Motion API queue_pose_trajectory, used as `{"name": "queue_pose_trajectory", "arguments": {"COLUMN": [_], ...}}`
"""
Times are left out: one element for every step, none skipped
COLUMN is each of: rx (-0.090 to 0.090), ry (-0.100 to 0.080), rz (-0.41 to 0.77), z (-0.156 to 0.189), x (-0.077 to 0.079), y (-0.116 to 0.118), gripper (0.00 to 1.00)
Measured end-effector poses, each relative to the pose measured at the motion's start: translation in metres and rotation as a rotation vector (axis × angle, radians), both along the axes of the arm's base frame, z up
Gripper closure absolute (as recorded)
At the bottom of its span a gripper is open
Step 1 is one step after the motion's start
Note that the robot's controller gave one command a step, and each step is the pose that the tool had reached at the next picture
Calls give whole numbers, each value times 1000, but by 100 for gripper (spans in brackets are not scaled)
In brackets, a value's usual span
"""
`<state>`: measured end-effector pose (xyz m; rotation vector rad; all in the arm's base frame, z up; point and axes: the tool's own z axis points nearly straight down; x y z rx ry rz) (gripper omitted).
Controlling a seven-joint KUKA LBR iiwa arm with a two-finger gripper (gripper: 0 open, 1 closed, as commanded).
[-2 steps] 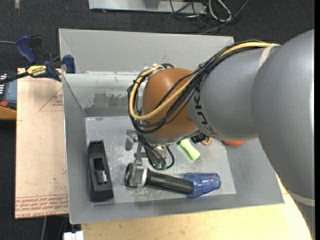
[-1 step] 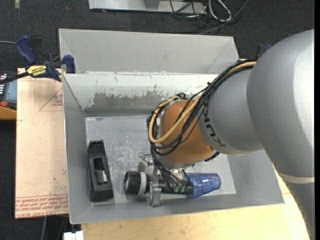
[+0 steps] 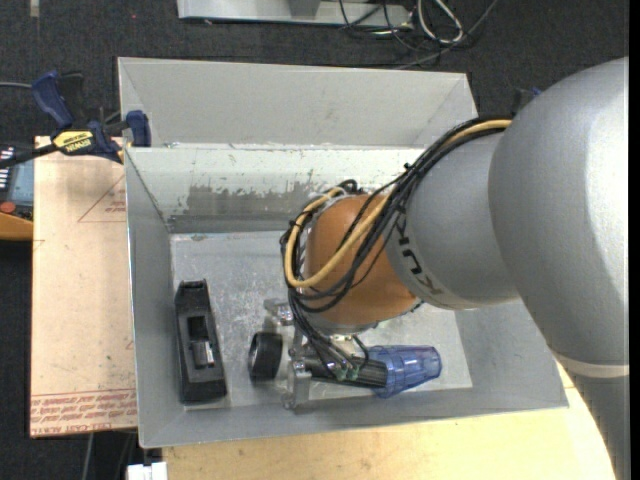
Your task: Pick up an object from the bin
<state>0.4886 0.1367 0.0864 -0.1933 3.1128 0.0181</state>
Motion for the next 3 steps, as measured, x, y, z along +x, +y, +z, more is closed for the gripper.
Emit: {"name": "queue_pose_trajectory", "arguments": {"rx": [-2,4,0], "ry": [5,-8,4], "rz": [-59,-18,-97], "z": [-8,48,-16], "x": [0,5,-1], "y": [-6,0,-10], "gripper": [0,0,100]}}
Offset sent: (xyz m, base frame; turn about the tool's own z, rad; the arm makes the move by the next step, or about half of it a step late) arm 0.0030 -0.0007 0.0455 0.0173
